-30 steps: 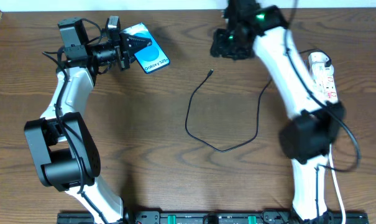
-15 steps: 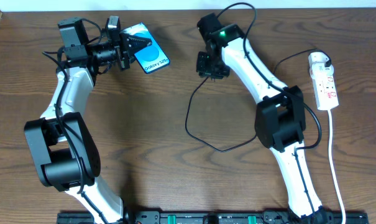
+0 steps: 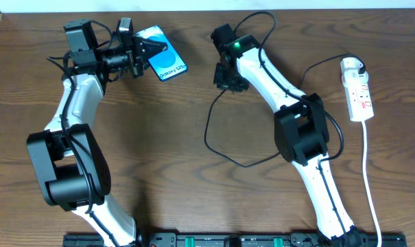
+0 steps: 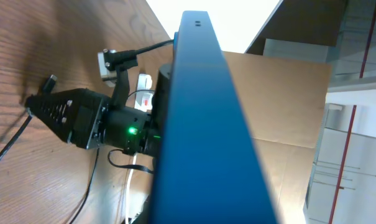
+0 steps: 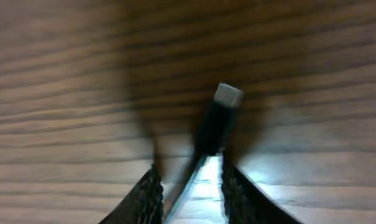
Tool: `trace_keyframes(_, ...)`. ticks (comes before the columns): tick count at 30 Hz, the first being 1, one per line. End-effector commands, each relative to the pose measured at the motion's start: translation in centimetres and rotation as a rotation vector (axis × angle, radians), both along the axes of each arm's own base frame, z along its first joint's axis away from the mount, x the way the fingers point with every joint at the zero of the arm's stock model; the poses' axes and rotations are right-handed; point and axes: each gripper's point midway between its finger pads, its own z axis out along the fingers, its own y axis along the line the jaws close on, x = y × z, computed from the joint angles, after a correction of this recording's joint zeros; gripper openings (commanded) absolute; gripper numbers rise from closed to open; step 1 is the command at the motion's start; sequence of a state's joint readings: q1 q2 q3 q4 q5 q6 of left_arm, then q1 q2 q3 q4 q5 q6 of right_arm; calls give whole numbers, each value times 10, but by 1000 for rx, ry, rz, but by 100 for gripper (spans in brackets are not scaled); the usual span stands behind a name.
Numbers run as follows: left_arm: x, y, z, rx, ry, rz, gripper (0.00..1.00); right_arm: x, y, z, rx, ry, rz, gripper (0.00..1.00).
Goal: Plug charger to phone and switch on socket
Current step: 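Move the right gripper down and grasp the black cable's USB-C plug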
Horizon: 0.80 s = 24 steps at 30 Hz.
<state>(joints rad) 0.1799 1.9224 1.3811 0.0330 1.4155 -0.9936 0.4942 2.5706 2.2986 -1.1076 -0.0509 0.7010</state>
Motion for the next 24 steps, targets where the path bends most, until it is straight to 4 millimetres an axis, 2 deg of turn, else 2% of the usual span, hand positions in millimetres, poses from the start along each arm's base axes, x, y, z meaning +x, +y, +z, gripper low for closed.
trace_keyframes(1, -7, -2, 20, -9, -61, -34, 7, -4, 3, -20, -27, 24, -6, 30)
trace_keyframes(5, -7, -2, 20, -9, -61, -34, 7, -7, 2, -30, -37, 41, -5, 25)
trace_keyframes(6, -7, -2, 20, -9, -61, -34, 7, -8, 1, -34, -42, 48, -4, 20)
trace_keyframes(7, -7, -2, 20, -9, -60, -34, 7, -9, 1, -36, -46, 54, 2, 8)
trace_keyframes(8, -7, -2, 20, -9, -60, -35, 7, -10, 0, -38, -49, 55, 17, 1)
trace_keyframes(11, -7, -2, 20, -9, -60, -35, 7, -9, 1, -38, -60, 40, 126, 1)
trace_keyframes(15, -7, -2, 20, -9, -60, -35, 7, -8, -2, -30, -78, 7, 408, 1)
trace_keyframes(17, -7, -2, 20, -9, -60, -35, 7, -17, -1, -26, -69, 13, 633, 1)
trace_keyframes(20, -7, -2, 20, -9, -60, -34, 7, -39, -12, -25, -97, 76, 902, 1)
trace_keyframes(22, -7, -2, 20, -9, -60, -34, 7, -51, -23, -25, -134, 130, 1005, 1)
trace_keyframes(24, -7, -2, 20, -9, -61, -34, 7, -54, -32, -24, -166, 155, 1031, 1)
